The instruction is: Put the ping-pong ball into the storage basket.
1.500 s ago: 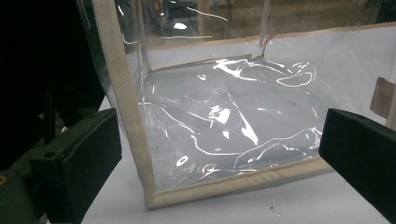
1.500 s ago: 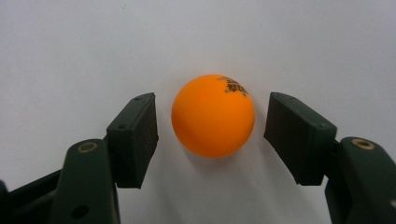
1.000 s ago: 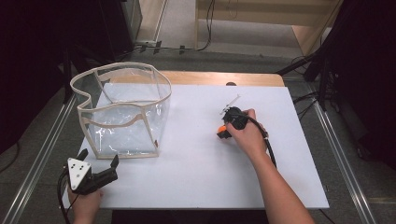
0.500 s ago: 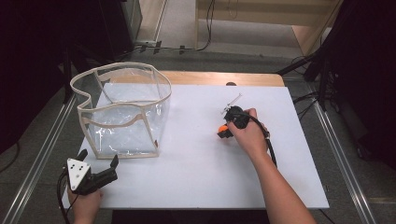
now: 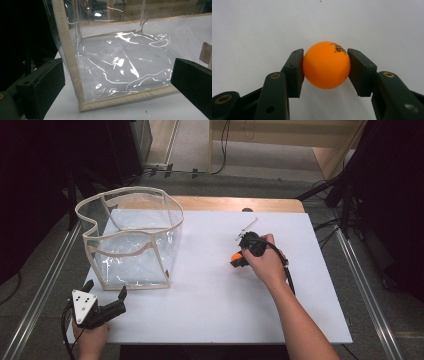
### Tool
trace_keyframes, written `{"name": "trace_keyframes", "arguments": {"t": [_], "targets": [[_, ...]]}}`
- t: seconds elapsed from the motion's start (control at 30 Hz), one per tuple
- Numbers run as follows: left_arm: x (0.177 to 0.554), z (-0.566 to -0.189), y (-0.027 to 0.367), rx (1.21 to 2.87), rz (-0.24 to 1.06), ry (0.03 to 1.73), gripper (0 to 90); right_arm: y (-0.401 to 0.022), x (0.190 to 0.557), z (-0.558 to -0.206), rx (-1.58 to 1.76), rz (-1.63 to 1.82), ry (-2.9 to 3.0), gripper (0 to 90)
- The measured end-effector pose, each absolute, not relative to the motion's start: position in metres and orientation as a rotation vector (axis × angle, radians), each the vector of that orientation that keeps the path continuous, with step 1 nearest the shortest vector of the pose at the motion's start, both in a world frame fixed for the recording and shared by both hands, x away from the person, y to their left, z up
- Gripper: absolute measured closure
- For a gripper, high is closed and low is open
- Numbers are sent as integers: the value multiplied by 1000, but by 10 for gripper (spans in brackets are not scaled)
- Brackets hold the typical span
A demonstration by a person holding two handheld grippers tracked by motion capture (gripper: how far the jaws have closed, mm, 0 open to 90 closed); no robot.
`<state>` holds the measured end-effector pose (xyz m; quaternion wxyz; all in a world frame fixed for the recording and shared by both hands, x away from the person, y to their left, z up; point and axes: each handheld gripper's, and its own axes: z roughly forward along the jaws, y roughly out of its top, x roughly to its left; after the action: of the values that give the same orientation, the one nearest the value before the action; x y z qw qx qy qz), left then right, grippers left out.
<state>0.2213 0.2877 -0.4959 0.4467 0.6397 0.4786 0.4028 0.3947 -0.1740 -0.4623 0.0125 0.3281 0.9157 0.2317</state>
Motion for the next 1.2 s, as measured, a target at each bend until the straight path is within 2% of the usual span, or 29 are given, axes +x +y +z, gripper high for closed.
{"name": "trace_keyframes", "arguments": {"t": [1.2], "targets": [[221,-496,289,1582,987,1182,0,-133,399,-436,866,757,2916,477]]}}
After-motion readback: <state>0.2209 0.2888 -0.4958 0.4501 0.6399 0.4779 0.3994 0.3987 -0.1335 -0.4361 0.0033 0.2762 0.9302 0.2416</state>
